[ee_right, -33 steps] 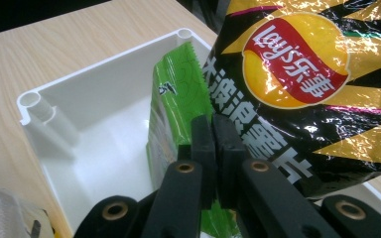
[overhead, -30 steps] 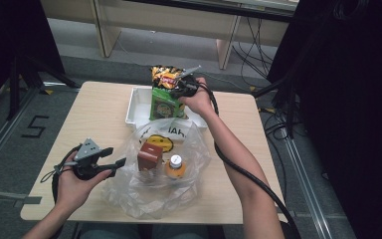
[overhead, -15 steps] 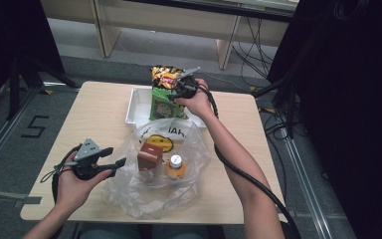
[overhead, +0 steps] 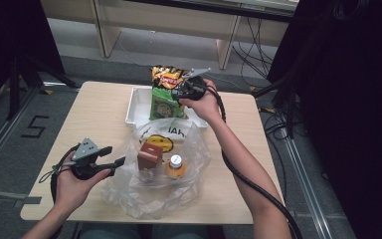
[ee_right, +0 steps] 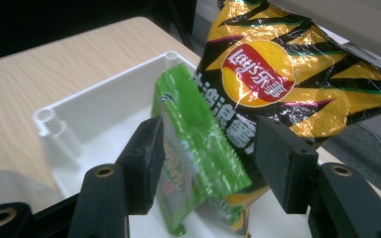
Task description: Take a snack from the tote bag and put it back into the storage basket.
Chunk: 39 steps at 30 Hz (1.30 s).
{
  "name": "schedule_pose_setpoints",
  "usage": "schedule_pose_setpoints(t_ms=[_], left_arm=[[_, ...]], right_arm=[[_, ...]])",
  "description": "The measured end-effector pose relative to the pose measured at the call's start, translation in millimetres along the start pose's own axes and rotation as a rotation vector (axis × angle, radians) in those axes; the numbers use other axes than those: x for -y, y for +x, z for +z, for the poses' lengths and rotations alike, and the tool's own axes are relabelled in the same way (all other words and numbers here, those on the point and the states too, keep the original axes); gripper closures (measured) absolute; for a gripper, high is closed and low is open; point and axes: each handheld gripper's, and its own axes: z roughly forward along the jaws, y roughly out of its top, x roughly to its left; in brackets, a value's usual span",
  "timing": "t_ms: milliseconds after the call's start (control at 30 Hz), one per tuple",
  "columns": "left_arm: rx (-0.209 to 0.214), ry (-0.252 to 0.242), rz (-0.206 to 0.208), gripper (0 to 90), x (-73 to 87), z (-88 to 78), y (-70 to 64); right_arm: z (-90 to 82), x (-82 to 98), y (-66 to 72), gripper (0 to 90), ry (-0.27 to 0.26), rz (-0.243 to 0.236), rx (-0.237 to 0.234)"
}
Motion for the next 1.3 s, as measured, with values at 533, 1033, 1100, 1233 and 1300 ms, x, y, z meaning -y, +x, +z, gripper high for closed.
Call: schedule_pose_setpoints(t_ms=[533,1033,1100,1233,1300], left_arm=[[0.019,-0.066,0.037,37.7,-9.1,-7.3,-14.6],[0.043,-0.040,0.062,38.6,-7.7,-1.5,-25.2],[0.044,-0.037,0.061,38.7,-7.3,-1.0,-25.5],[0.053,-0.037,0.059,38.7,-6.6,0.1,-25.7],[0.048,-0.031,0.062,38.7,-6.1,0.6,-25.7]], right_arm=[[-80.7,28.5,50.8,55.8,-0.125,0.100,-0.202],[-113.5,67.0,90.8,48.0,-0.144,0.123,-0.290],[-114.1,69.6,93.0,46.3,-0.149,0.107,-0.302],[-115.6,75.9,100.2,42.1,-0.138,0.123,-0.286],[-116.0,77.7,102.1,40.9,-0.146,0.119,-0.277]])
